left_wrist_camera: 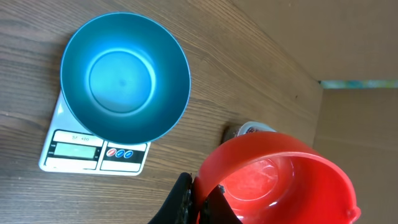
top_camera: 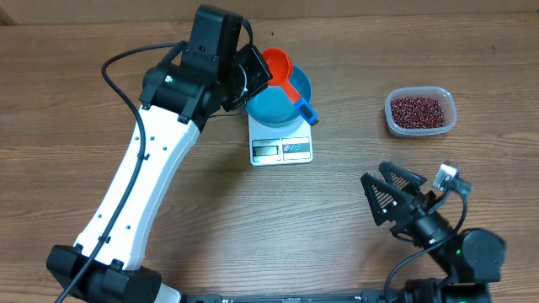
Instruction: Scoop item into bowl and weigh 150g on scale
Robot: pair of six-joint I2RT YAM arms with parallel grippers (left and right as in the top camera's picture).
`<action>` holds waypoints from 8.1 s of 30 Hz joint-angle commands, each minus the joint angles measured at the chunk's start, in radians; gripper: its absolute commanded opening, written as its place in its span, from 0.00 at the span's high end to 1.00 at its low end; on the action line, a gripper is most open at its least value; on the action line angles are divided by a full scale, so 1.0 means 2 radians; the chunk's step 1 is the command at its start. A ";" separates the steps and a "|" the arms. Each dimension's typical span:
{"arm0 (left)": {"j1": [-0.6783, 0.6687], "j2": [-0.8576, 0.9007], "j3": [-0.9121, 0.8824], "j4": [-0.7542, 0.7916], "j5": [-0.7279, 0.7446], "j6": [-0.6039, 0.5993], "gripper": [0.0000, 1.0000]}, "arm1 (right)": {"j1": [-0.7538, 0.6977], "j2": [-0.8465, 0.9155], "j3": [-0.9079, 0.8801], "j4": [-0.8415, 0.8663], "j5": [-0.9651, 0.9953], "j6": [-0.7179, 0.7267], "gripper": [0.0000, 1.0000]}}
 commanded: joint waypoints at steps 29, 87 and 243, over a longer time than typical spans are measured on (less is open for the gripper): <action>-0.025 0.002 0.002 -0.009 0.012 -0.140 0.96 | 0.017 0.516 0.226 0.326 -0.211 0.195 0.33; -0.025 0.002 0.002 -0.005 0.066 -0.186 0.96 | 0.121 0.459 0.374 -0.071 -0.017 -0.062 0.71; -0.139 0.119 -0.357 0.379 -0.195 0.541 0.96 | -0.090 0.458 0.476 -0.473 0.090 -0.233 0.96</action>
